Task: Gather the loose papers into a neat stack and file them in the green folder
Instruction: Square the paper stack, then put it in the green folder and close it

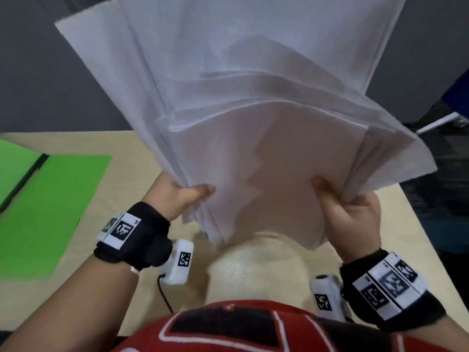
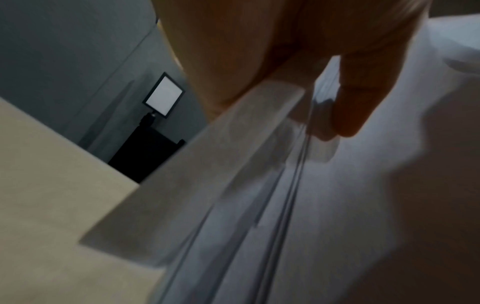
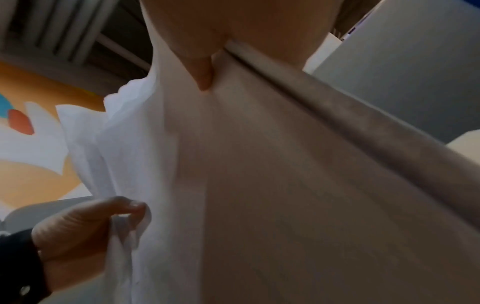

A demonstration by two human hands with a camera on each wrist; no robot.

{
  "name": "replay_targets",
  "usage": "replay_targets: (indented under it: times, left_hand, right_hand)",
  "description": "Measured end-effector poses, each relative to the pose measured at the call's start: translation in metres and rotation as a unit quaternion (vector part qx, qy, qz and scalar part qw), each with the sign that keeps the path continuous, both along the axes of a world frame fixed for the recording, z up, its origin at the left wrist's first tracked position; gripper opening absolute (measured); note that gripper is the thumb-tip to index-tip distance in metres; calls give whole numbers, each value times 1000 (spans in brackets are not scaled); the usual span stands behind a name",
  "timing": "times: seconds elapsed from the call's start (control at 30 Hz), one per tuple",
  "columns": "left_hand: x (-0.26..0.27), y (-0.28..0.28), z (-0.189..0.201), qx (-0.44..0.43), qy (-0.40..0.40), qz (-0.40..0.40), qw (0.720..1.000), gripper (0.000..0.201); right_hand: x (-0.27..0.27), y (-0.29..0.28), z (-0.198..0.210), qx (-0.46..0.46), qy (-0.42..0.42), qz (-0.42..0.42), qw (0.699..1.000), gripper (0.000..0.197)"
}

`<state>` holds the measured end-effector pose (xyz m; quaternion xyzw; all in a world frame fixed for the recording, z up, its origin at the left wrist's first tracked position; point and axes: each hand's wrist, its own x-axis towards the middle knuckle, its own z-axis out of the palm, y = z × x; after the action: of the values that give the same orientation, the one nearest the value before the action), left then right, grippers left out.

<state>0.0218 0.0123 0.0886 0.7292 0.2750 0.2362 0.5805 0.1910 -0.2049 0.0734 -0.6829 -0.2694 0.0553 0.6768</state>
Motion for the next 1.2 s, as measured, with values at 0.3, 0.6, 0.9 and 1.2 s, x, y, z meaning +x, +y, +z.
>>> replay_targets:
  times: [0.3,0.6,0.9,1.2]
  left_hand:
    - [-3,-18,17,7,-57,-44,997,34]
    - [1,-26,18,46,-99,27,994,34]
    - [10,-27,4,17,-28,-29,999,62]
    - [3,-29,-5,17,-58,-34,998,60]
  right_hand:
    - [-9,-9,12,31,14,53,998,42]
    - [-19,-13,27,83,-52,24,995,35]
    - [-15,-3,15,35,31,46,998,40]
    - [-7,-11,19,138,79,25,987,17]
